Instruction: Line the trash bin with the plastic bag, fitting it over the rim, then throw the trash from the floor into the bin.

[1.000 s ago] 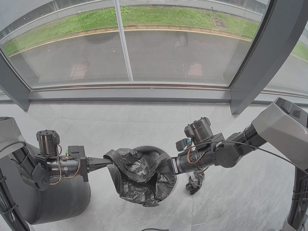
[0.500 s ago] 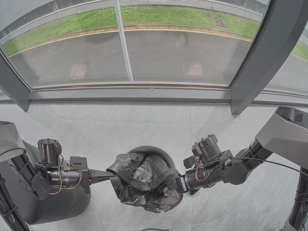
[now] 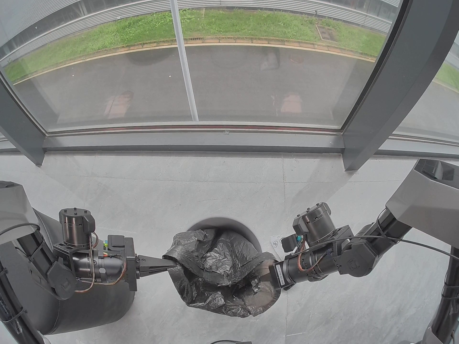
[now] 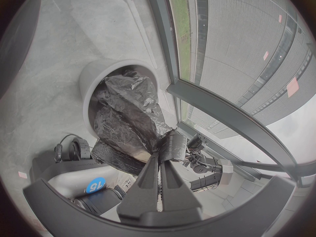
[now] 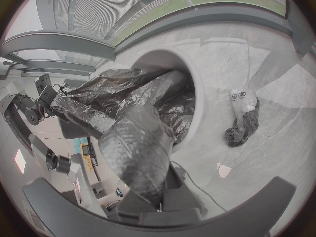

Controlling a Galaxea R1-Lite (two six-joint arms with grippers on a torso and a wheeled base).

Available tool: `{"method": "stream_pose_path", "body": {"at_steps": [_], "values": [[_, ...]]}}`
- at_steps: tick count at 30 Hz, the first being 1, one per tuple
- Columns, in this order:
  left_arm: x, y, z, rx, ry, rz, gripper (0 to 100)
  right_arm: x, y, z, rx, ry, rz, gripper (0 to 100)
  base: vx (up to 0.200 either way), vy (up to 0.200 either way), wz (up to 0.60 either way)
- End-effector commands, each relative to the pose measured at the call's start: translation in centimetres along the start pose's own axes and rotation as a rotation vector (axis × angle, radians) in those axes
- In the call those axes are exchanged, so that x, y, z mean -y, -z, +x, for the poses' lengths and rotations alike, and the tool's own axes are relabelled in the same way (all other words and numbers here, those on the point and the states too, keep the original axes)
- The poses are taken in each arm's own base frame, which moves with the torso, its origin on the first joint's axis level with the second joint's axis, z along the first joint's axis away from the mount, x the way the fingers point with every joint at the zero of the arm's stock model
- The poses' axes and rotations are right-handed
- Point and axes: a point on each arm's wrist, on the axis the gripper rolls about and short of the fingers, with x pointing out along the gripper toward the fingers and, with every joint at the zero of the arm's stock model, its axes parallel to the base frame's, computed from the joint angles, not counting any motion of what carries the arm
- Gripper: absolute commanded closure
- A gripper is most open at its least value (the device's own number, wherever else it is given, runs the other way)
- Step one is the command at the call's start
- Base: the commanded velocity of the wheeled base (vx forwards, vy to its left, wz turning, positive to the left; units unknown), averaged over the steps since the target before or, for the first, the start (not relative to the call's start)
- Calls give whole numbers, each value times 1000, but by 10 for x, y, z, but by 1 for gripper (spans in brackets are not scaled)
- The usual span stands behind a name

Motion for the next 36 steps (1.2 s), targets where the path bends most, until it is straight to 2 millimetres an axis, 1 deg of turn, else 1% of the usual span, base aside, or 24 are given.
{"method": "stream_pose_path", "body": {"at_steps": [1, 4, 9, 12, 16, 19, 20, 25, 27, 30, 33, 36], "values": [[-2, -12, 2, 21, 3, 11, 100, 12, -4, 6, 30, 21, 11, 100, 0, 0, 0], [-6, -22, 1, 41, 1, 46, 100, 20, -6, 6, 49, 30, 4, 100, 0, 0, 0], [-8, -23, 2, 41, -1, 66, 100, 28, -8, 5, 60, 43, 2, 100, 0, 0, 0], [-7, -25, 3, 43, 1, 70, 100, 28, -9, 5, 74, 44, -3, 100, 0, 0, 0], [-7, -26, 3, 44, 2, 73, 100, 29, -14, 8, 142, 46, -22, 100, 0, 0, 0], [-8, -26, 4, 43, 2, 72, 100, 29, -15, 8, 150, 47, -25, 100, 0, 0, 0], [-8, -26, 4, 43, 2, 72, 100, 29, -15, 8, 150, 47, -24, 0, 0, 0, 0], [-8, -27, 4, 44, 2, 73, 100, 28, -14, 6, 153, 47, -22, 0, 0, 0, 0], [-7, -27, 4, 44, 3, 74, 100, 26, -12, 1, 155, 47, -27, 0, 0, 0, 0], [-7, -27, 4, 44, 3, 74, 100, 20, -16, -11, 186, 39, -41, 0, 0, 0, 0], [-8, -28, 4, 44, 2, 74, 100, 8, -26, -35, 263, 33, -74, 0, 0, 0, 0], [-8, -28, 4, 44, 2, 74, 100, -4, -32, -51, 311, 42, -136, 0, 0, 0, 0]]}}
